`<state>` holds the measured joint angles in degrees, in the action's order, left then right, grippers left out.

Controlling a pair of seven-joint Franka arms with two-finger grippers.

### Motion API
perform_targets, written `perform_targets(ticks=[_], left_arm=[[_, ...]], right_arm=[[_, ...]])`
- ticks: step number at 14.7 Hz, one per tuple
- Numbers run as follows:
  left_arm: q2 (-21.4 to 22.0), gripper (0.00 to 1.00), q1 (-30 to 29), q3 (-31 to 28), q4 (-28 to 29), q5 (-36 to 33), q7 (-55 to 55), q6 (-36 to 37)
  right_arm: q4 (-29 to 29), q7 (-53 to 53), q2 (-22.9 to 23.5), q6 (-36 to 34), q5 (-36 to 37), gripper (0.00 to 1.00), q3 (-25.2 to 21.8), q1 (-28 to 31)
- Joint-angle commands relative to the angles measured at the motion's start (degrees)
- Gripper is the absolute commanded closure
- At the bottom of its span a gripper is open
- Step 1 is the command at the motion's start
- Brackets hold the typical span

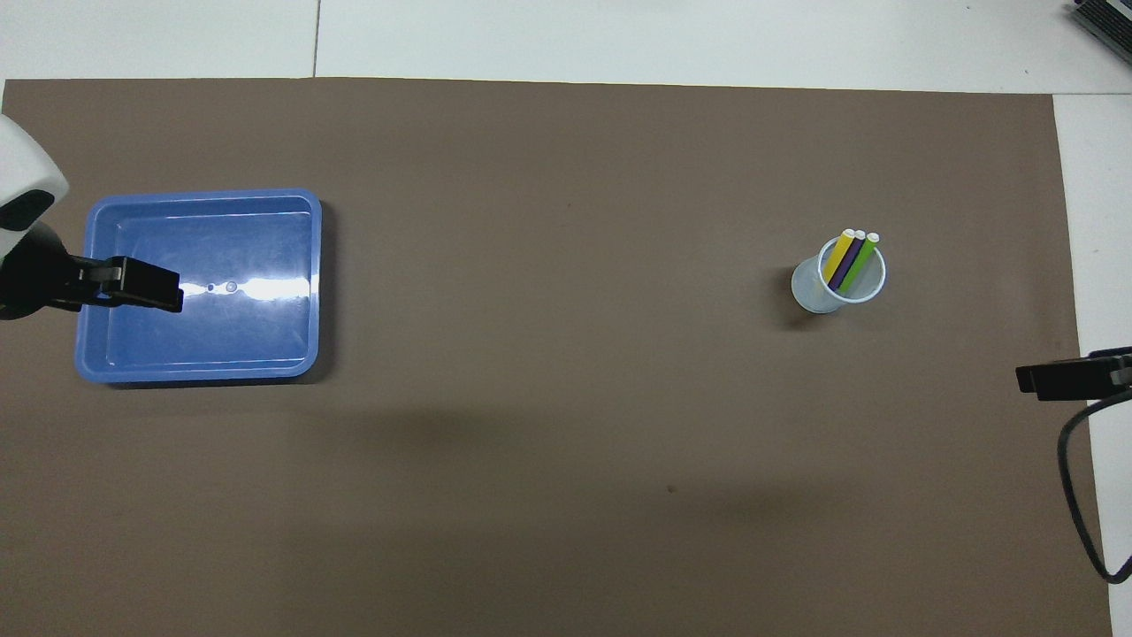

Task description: Right arm passes pens to left for tray arrangement

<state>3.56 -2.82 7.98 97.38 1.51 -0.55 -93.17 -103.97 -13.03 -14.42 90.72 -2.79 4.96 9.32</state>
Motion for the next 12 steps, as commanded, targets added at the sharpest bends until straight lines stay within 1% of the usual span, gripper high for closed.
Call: perform_targets(ticks=[1,6,8,9,11,12], left_arm=[[3.7,0.01,-0.4,0.1,5.4,0.0,0.4,-3.6],[3.7,0.01,-0.5,0.1,5.4,0.0,0.4,-3.6],[3.7,0.01,-0.5,0.0,5.4,0.0,0.4,-3.8],[3.7,0.01,-0.5,0.0,5.4,0.0,0.4,-3.9],[3.6,0.01,-0.5,0.1,5.4,0.0,0.5,-4.5],[3.6,0.01,-0.5,0.1,5.4,0.0,0.5,-4.3]], right_arm=[[-1.2,-4.4,0.7,2.9,0.2,0.0,0.3,1.3],[-1.1,-8.2,5.4,7.2,-0.2,0.0,0.4,2.5],[-1.1,-9.2,7.3,9.2,-1.6,0.0,0.4,2.7],[-1.1,-11.3,8.3,10.3,-2.1,0.0,0.4,3.0],[-1.1,-15.3,10.7,11.3,-5.0,0.0,0.4,4.4],[-1.1,-17.5,12.2,12.0,-8.0,0.0,0.4,5.6]])
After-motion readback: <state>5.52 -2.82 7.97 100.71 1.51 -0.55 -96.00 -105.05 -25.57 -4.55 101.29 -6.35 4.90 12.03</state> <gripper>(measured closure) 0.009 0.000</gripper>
